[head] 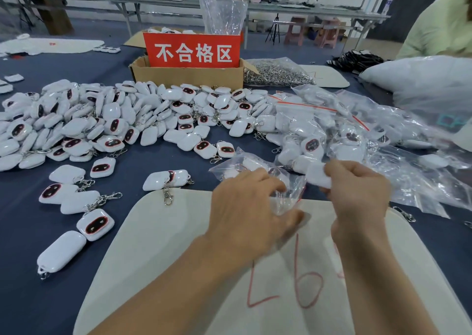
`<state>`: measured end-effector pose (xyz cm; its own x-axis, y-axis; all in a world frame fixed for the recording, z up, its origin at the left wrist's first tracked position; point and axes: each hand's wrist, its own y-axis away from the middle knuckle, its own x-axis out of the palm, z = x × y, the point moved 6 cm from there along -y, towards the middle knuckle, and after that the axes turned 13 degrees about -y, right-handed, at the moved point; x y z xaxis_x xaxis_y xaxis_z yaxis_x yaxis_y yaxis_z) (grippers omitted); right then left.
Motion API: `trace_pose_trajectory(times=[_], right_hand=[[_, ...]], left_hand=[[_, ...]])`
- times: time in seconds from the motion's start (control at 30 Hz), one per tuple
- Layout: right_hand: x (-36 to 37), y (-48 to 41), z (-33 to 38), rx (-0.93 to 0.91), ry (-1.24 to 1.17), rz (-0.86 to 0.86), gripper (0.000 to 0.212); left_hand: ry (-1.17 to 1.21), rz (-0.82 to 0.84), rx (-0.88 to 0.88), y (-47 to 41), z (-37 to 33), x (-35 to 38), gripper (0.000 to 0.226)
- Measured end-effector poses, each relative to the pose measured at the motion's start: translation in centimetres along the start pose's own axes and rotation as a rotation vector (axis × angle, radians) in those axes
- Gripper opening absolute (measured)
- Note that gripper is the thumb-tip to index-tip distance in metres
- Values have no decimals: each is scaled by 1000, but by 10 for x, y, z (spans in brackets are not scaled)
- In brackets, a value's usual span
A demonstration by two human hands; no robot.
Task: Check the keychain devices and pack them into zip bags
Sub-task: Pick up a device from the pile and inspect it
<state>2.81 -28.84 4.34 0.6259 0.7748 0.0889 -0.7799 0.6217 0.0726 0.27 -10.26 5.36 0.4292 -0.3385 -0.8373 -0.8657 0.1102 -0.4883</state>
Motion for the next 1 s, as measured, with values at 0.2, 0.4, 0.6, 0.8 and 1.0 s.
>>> trace_pose_trajectory(times=[0.2,0.4,0.6,0.8,1.0], right_hand=[[17,13,0,-93,522,178,5],[37,23,-11,109,238,506,14],[44,32,-13,210,-23,512,40],[56,37,-25,300,-28,607,36],[59,38,-22,6,373,686,19]], left_hand=[[-29,41,-163,1,11,8,17],[131,-106,-243,1,19,-2,25],[252,-273,-112,3,15,-14,20],[313,-272,-62,3,12,-14,12],[418,-224,-13,3,10,-15,11]])
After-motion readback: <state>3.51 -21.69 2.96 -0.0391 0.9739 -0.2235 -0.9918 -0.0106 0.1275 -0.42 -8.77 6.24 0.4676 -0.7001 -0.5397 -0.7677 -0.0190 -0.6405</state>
